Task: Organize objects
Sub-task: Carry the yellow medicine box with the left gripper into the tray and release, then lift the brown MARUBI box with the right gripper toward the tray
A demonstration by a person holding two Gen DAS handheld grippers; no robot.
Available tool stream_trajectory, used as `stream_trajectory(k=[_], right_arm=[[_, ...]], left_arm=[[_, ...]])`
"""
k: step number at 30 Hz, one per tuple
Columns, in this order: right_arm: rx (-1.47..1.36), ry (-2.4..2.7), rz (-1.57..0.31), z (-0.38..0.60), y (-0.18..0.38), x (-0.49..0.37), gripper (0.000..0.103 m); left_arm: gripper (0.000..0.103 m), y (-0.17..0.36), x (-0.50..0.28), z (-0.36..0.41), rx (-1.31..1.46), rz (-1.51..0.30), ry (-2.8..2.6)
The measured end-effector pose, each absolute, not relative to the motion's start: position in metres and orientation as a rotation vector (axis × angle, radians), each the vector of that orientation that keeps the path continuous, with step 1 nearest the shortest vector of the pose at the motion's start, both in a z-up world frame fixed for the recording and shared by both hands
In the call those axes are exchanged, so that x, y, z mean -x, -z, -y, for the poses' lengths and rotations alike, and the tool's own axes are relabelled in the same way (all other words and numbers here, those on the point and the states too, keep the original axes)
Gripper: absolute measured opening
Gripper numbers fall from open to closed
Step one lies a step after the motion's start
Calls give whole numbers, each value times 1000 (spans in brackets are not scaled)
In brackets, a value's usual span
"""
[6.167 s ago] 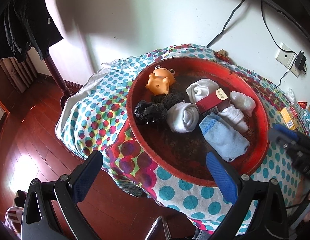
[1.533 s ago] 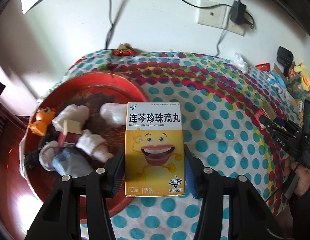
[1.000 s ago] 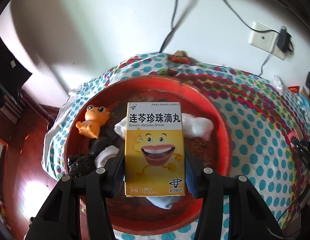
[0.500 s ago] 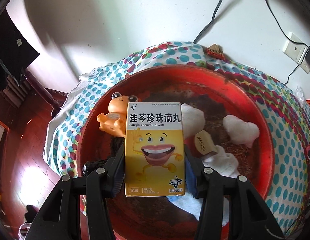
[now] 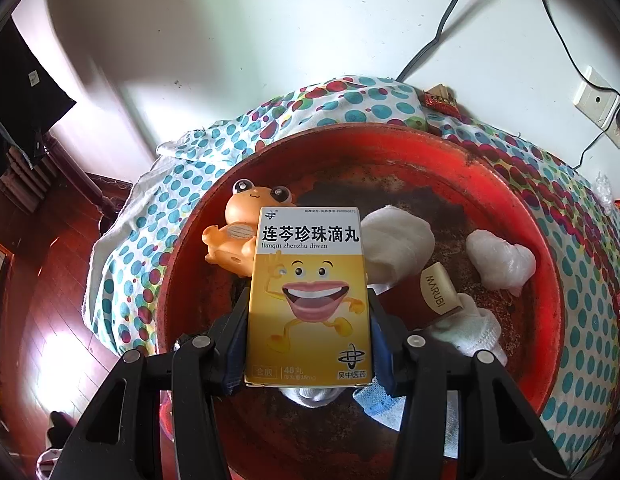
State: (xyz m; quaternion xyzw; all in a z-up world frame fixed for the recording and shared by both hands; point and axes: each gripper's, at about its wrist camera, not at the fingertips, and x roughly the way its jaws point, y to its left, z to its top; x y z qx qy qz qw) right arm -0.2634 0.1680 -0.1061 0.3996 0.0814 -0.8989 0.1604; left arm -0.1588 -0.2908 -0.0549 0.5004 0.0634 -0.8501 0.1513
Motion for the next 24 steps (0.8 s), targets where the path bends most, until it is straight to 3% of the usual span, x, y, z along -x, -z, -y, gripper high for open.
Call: stream_trajectory(k=[2, 3, 4, 12, 17, 24], right_arm=[[-1141, 2569, -237, -169, 106, 264, 47], [-1140, 2570, -238, -168, 106, 263, 47], [-1140, 2571, -242, -168, 106, 263, 47], [-1141, 2580, -269, -165, 105, 262, 47], [-1135, 2587, -295, -163, 105, 262, 47], [-1124, 2584, -305, -161, 104, 260, 47]], left_arm=[[66, 55, 159, 292, -1448, -187, 2411], [82, 55, 158, 293, -1448, -192, 2404], [87, 54, 156, 293, -1434, -194, 2406], [88, 34, 136, 282, -1344, -160, 2492], [100, 24, 110, 274, -1275, -174, 2554], [101, 31, 84, 252, -1218, 78, 2519]])
